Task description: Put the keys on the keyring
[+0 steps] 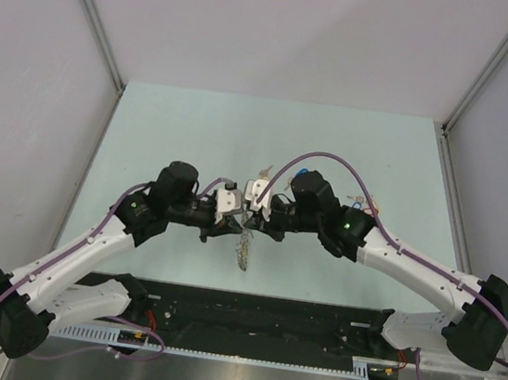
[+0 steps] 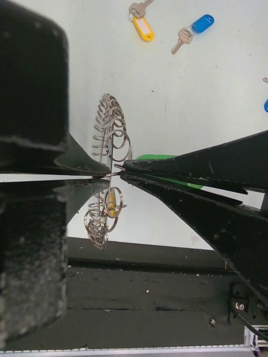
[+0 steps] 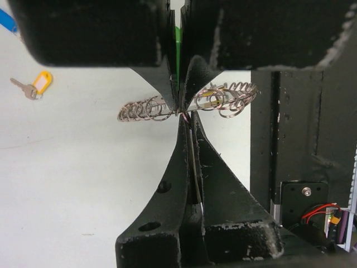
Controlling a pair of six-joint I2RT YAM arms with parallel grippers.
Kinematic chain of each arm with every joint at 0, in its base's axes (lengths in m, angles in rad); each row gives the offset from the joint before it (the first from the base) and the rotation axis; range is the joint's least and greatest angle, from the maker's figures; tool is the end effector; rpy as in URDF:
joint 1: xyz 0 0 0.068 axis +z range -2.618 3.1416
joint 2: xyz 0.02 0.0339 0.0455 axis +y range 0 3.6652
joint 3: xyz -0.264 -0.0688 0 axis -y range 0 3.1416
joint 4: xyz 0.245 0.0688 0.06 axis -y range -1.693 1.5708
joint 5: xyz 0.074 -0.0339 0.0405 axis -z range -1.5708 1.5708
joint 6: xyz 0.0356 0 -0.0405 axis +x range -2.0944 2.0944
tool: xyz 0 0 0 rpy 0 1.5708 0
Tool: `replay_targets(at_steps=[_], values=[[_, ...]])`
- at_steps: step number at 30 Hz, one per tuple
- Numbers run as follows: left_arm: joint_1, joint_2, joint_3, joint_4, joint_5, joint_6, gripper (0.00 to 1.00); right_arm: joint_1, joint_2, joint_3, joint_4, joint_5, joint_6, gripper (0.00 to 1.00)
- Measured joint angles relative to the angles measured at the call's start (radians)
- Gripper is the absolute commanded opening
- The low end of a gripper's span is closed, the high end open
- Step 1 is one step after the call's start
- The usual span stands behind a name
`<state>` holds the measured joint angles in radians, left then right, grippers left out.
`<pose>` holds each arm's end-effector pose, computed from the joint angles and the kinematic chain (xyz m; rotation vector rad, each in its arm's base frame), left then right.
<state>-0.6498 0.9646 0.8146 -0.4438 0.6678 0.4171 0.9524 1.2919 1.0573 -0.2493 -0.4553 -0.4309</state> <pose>0.1501 -0.1418 0.2961 1.4038 1.6143 -0.8547 0.1573 0.2481 0.3194 -1.5463 1.4122 0.7872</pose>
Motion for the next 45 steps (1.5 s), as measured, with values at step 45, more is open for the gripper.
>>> replay_targets(at_steps=[45], values=[[-0.035,0.006,-0.026,0.084,0.056,0.021,0.0,-0.017,-0.149,-0.051,-0.09,-0.021,-0.015,0.0]])
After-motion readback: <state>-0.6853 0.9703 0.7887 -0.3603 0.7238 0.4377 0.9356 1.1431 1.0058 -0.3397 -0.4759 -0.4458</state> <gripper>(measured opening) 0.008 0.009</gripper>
